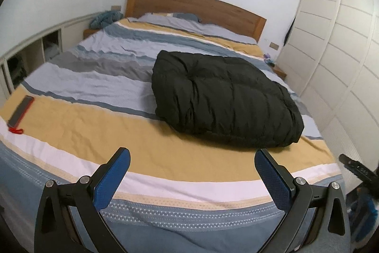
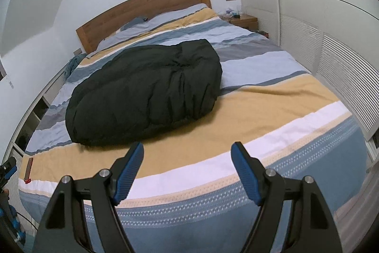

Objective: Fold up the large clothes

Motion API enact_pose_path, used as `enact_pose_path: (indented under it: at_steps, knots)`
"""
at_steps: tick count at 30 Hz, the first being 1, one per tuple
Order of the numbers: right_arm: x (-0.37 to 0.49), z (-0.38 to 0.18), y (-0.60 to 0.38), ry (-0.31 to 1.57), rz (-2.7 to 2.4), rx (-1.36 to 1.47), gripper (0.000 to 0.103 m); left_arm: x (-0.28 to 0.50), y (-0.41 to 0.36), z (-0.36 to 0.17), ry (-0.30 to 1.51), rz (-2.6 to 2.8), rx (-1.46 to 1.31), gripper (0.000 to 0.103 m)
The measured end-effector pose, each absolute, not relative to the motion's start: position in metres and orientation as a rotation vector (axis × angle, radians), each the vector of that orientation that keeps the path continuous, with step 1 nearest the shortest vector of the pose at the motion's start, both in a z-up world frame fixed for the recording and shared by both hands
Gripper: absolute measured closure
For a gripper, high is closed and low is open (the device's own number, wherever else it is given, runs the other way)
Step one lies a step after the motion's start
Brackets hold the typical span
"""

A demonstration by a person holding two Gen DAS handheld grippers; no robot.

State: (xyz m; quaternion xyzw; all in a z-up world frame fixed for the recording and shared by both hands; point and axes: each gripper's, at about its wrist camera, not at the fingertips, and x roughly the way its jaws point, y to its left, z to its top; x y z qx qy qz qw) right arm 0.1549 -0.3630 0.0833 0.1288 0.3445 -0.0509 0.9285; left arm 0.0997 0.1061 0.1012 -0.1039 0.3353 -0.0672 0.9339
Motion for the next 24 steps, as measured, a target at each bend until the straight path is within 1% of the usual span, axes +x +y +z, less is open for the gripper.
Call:
enact_pose_path:
  at_steps: [8, 16, 24]
  knots:
    - [0.119, 0.088, -0.339, 0.669, -0.085, 0.232, 0.028, 0.070, 0.079, 0.111, 0.645, -0.047, -0.154, 0.001]
    - [0.097, 0.092, -0.326, 0.639, -0.071, 0.206, 0.028, 0.039, 0.054, 0.130, 0.549, -0.009, -0.086, 0.001]
    - [0.082, 0.099, -0.320, 0.597, -0.069, 0.186, 0.028, 0.027, 0.039, 0.135, 0.520, 0.001, -0.032, 0.001]
